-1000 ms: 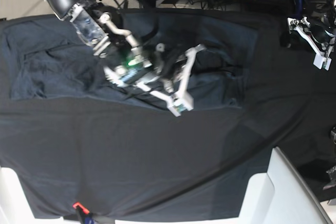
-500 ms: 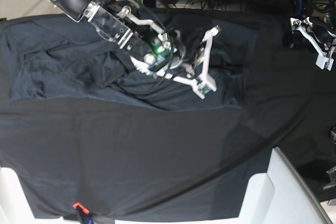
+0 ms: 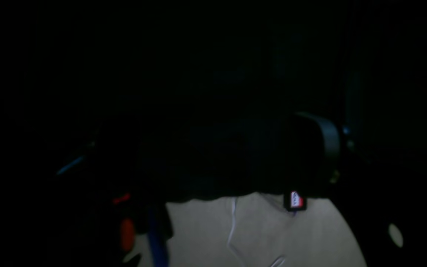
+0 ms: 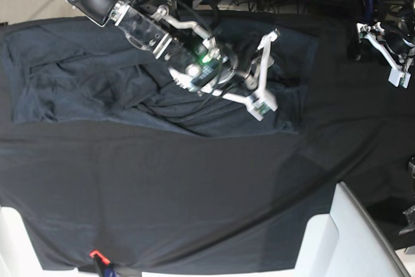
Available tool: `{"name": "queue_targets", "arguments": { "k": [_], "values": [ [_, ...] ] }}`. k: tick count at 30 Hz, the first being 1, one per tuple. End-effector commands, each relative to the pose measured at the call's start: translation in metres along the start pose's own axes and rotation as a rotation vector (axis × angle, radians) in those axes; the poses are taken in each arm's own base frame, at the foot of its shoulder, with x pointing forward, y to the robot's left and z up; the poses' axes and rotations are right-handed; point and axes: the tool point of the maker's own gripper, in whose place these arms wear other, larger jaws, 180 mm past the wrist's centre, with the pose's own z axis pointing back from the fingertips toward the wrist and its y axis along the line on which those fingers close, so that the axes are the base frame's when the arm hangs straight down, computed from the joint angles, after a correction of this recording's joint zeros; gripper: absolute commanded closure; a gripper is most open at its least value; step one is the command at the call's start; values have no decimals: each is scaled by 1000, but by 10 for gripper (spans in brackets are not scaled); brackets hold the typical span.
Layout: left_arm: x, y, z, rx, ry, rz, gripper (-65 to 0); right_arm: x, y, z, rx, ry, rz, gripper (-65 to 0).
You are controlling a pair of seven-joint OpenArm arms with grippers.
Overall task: Fold the T-shirt properly
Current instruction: 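Grasp the shirt side with the right gripper and fold it toward the middle, then grasp the shirt with both grippers and fold it toward the collar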
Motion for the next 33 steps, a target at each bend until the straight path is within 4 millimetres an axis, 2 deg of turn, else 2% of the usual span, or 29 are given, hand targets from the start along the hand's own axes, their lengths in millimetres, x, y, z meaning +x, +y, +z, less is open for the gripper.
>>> {"name": "queue_targets", "arguments": {
  "k": [1, 3, 5, 6, 9, 12, 14, 17, 20, 24, 29, 33],
  "values": [
    [18, 0, 1, -4, -53, -10, -579, 17, 12, 3, 29, -40, 42, -234],
    [21, -4, -2, -13, -64, 0, -579, 18, 18, 3, 30, -34, 101, -230],
    [24, -13, -5, -28, -82, 9, -579, 21, 12, 4, 20, -43, 94, -230],
    [27, -18, -6, -36, -93, 7, -583, 24, 4, 6, 8, -53, 66, -230],
    [29, -44, -10, -85, -56, -46, -584, 14, -32, 11, -47, -55, -45, -230],
    [45, -73, -12, -169, -97, -49, -586, 0, -58, 15, -86, -70, -148, -230],
    [52, -80, -13, -215, -133, -4, -586, -10, -71, 17, -112, -93, -192, -230],
    [60, -79, -23, -234, -152, 48, -586, -24, -82, 18, -139, -115, -209, -230],
    [61, -85, -34, -256, -152, 89, -586, -34, -87, 18, -153, -119, -208, -230],
    [56, -113, -58, -336, -88, 73, -586, -37, -86, 18, -152, -112, -209, -228],
    [48, -135, -80, -396, -60, 124, -581, -39, -84, 17, -148, -109, -211, -228],
    [28, -150, -96, -430, -46, 180, -581, -40, -84, 17, -147, -106, -210, -219]
  ]
}}
